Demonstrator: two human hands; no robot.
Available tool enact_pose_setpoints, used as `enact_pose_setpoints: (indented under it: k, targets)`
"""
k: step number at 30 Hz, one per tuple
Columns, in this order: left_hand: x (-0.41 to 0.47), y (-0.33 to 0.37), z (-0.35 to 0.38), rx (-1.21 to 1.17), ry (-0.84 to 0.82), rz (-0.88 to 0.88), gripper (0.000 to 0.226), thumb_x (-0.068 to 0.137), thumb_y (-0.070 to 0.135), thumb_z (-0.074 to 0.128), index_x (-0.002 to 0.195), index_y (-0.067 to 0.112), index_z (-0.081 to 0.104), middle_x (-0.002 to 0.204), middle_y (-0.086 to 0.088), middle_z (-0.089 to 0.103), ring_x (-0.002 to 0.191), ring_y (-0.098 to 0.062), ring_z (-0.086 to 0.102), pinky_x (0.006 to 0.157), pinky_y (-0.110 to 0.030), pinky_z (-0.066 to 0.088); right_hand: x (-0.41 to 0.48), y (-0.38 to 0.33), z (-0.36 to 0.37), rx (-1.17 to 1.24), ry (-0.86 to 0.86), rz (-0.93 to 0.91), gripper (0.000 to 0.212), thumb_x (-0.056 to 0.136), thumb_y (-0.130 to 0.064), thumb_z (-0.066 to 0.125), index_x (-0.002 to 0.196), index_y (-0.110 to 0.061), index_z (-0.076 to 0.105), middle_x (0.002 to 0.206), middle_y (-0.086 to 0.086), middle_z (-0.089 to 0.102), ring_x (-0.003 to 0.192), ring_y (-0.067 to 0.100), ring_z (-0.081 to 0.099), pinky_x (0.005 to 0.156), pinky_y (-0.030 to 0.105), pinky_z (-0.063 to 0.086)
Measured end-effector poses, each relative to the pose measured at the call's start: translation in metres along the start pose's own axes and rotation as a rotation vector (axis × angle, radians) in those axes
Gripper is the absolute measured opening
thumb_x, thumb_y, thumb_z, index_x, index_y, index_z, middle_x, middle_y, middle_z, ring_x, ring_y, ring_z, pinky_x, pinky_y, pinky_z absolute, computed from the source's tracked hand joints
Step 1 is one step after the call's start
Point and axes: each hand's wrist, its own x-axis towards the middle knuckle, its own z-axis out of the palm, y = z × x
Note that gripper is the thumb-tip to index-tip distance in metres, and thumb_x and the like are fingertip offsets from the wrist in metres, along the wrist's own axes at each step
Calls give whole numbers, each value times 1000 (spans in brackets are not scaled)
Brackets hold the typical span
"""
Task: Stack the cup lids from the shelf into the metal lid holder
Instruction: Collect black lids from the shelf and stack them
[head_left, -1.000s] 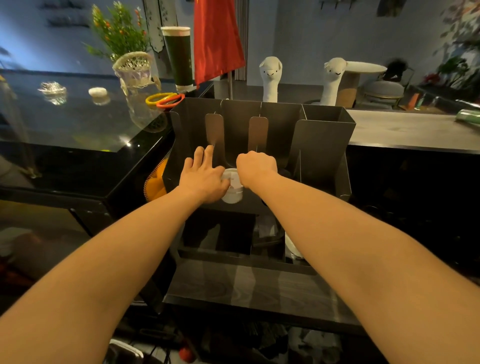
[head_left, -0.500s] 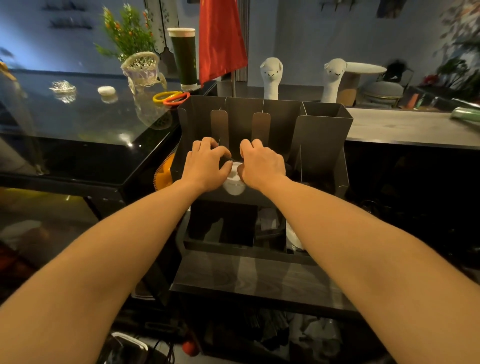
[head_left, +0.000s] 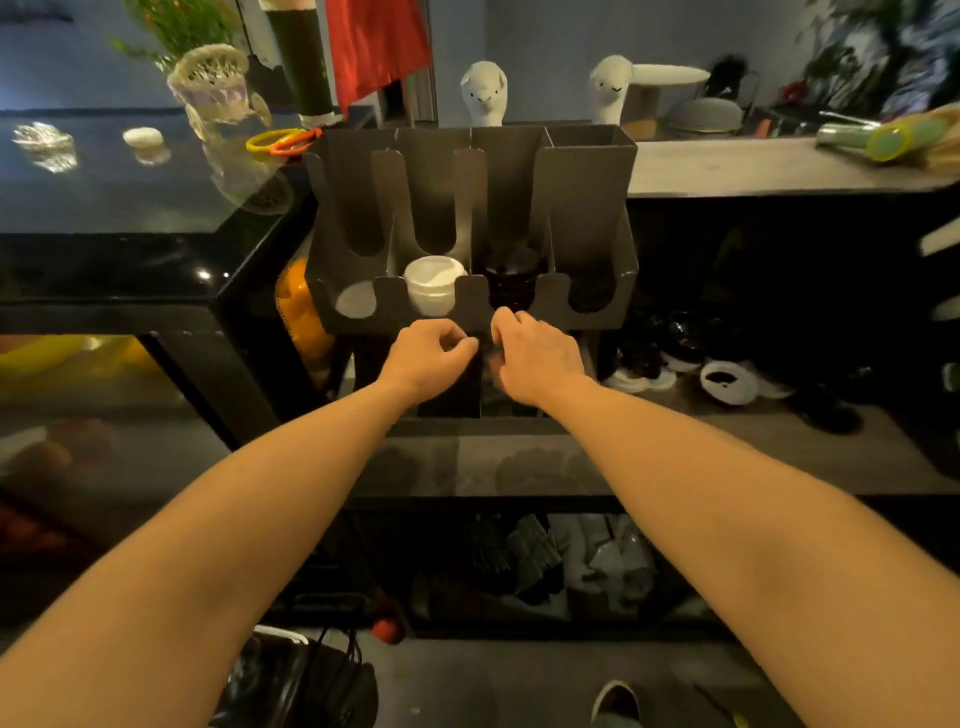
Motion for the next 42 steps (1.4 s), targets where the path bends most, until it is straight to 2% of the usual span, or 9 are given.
enact_pose_setpoints:
  k: [3,7,12,18,23,28,31,36,42]
  targets:
    - [-11,8,31,-3,-106,-11,16,92,34,63,89,21,72,80,5,69,79,-13,65,74,-33,55,-29,29,11,-40,-68,125,31,93,-30,58,119,-17,47,116,8,57,105,33,58,69,37,40]
    - [-12,33,78,27,-298,27,20,91,35,62,85,19,72,76,2,68,75,-16,64,70,-35,52,-58,73,8,-70,-126,272,27,94,-30,56,117,-16,49,118,9,56,107,35,57,75,41,43]
    - [3,76,132,113,-489,123,22,92,41,60,101,23,70,96,2,70,90,-18,65,83,-44,56,-84,138,1,-65,-202,461,27,96,-35,53,119,-20,52,121,7,53,107,31,55,79,41,46]
    - [34,122,201,153,-516,86,39,95,41,58,127,20,57,121,-4,62,104,-23,62,90,-45,55,-103,224,0,-107,-297,645,40,97,-40,53,131,-18,49,134,8,45,115,32,51,81,43,45]
    - [74,144,252,340,-529,76,62,93,46,56,148,22,39,149,-7,39,125,-30,52,100,-46,48,-103,292,3,-90,-379,760,48,97,-39,57,138,-17,46,145,11,35,125,35,41,81,43,43]
    - [113,159,287,563,-487,53,60,94,43,56,144,13,41,147,-10,37,129,-34,42,99,-46,45,-89,347,18,-9,-395,769,59,95,-42,61,145,-18,41,151,12,30,130,38,41,96,48,44]
    - [133,159,302,719,-468,67,58,92,45,56,138,13,43,144,-8,35,132,-32,30,102,-45,36,-77,369,26,-6,-386,718,56,96,-36,61,145,-20,39,154,11,22,133,38,38,98,49,42]
    - [152,152,320,919,-454,57,66,90,51,58,140,11,43,151,-14,26,135,-36,26,105,-44,32,-58,395,44,-27,-413,657,57,87,-45,68,135,-21,49,155,10,15,140,34,17,106,48,38]
    - [158,148,333,926,-459,62,64,90,46,62,141,15,39,147,-19,33,132,-39,35,102,-46,35,-45,407,64,-131,-459,604,74,79,-60,66,139,-22,44,152,11,18,139,34,16,108,44,32]
